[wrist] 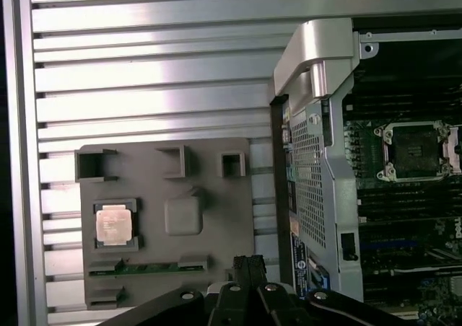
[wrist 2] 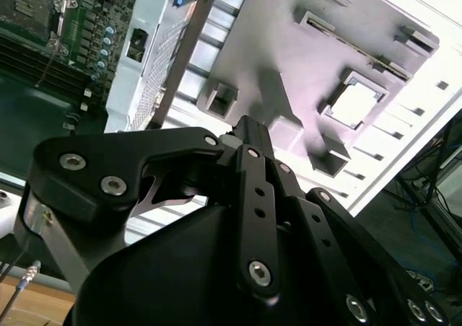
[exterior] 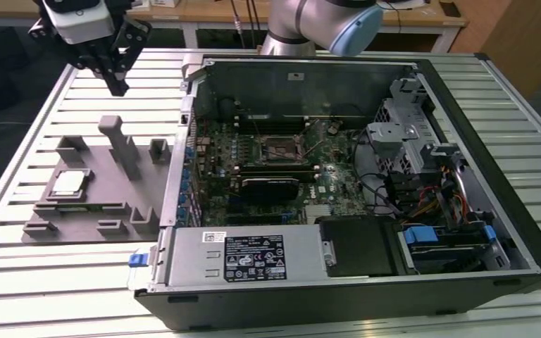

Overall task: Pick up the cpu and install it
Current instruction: 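Reach for the cpu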

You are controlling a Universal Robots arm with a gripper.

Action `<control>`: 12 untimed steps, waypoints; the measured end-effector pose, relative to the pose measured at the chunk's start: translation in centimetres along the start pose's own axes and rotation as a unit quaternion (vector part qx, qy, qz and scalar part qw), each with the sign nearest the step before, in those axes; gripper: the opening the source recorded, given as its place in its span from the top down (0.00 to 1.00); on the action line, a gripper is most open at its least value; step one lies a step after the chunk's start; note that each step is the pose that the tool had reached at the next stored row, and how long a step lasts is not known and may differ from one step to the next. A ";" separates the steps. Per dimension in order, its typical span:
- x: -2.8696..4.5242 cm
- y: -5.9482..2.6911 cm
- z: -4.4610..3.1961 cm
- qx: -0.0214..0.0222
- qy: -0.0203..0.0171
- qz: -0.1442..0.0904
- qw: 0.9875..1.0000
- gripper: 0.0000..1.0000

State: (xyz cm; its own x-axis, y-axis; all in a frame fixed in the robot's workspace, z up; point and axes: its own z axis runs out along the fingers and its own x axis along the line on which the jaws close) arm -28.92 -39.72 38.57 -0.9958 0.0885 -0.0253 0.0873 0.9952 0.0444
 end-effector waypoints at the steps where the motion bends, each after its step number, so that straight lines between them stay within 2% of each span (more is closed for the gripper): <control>1: 0.12 0.01 0.02 0.000 0.000 0.000 1.000 0.89; 12: 1.40 0.03 0.22 0.000 0.000 0.001 1.000 0.89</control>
State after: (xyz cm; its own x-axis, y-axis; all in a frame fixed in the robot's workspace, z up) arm -30.30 -39.55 38.31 -0.9955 0.0911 -0.0253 0.0899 0.9950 0.0444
